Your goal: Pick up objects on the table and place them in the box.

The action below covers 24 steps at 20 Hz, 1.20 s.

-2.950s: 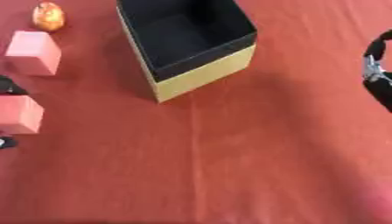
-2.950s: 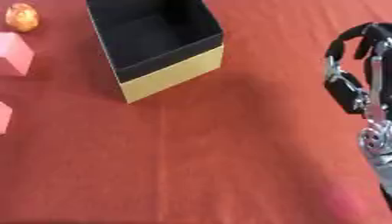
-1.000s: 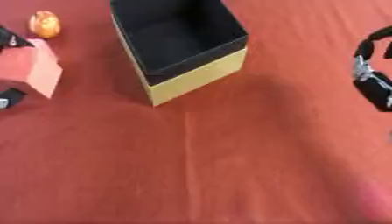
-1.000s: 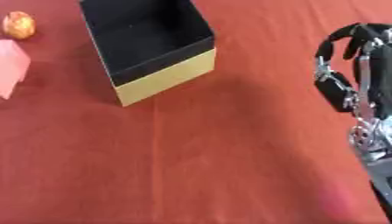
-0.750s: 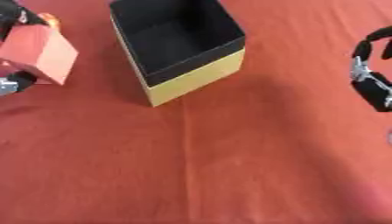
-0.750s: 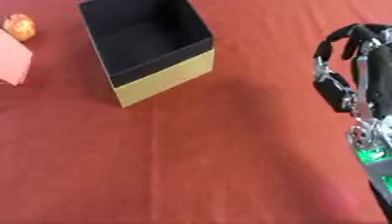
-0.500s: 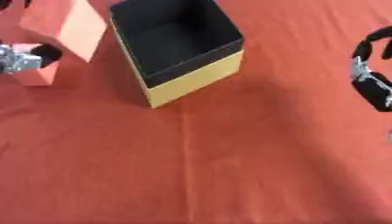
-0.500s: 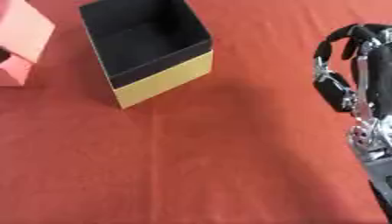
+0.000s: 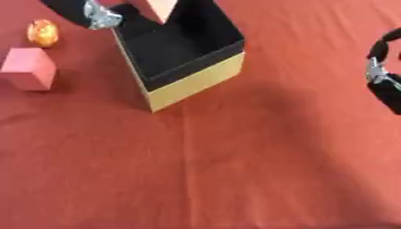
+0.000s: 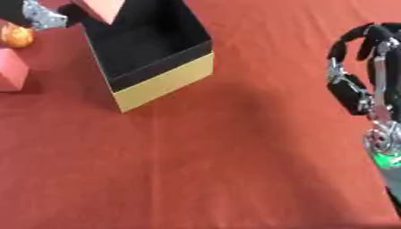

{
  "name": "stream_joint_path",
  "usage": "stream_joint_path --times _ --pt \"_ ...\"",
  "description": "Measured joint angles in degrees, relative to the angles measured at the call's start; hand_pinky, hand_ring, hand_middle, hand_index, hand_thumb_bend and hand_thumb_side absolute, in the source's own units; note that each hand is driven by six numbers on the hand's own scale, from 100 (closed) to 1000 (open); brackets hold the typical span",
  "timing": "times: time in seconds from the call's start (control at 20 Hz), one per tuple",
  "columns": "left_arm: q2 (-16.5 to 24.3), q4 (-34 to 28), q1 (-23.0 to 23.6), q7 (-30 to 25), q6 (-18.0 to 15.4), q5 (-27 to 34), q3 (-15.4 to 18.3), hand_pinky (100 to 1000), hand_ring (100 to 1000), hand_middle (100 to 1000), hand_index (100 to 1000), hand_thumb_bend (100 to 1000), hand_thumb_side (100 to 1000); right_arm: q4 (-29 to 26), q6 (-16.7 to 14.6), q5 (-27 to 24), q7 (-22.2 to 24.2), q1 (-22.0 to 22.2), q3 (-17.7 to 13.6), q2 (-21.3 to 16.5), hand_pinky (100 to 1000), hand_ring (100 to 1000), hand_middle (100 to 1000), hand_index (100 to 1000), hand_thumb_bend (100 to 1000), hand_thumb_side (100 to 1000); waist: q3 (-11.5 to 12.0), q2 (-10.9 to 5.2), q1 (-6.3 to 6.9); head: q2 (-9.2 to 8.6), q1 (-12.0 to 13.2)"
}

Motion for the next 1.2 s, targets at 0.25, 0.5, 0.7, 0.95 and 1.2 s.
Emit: stream_joint_path --times 0.25,0.5,0.7,0.95,1.2 --pt "-4.23 7.86 -0.91 2.95 -2.82 -6.02 -0.44 329 478 421 696 145 135 0.00 -0.27 -0.29 0.26 -0.27 0.06 0.00 100 166 292 513 100 100 -0.39 0.08 -0.07 0.00 0.49" --pt "-6.36 13.28 -1.33 5.64 -5.10 -11.84 -0.53 347 487 432 697 223 139 0.00 -0.32 -0.33 0.30 -0.55 0.07 0.00 100 166 291 513 100 100 -0.58 0.23 -0.21 0.00 0.82" --pt "-7.13 16.37 -1.39 7.55 -6.39 -15.72 -0.24 356 492 438 698 214 142 0.00 -0.32 -0.42 0.29 -0.55 0.07 0.00 100 165 291 513 100 100 -0.59 0.36 -0.23 0.00 0.82" --pt "-8.00 18.72 -1.39 9.01 -7.47 -17.71 0.07 372 505 455 704 208 144 0.00 -0.33 -0.59 0.28 -0.58 0.08 0.00 100 164 290 513 100 100 -0.56 0.56 -0.52 0.00 0.82" --pt "-8.74 20.32 -1.37 9.45 -8.60 -19.97 0.18 665 766 774 883 463 200 0.00 -0.31 -0.72 0.26 -0.65 0.08 0.01 100 164 290 513 100 100 -0.57 0.69 -0.59 0.00 0.82"
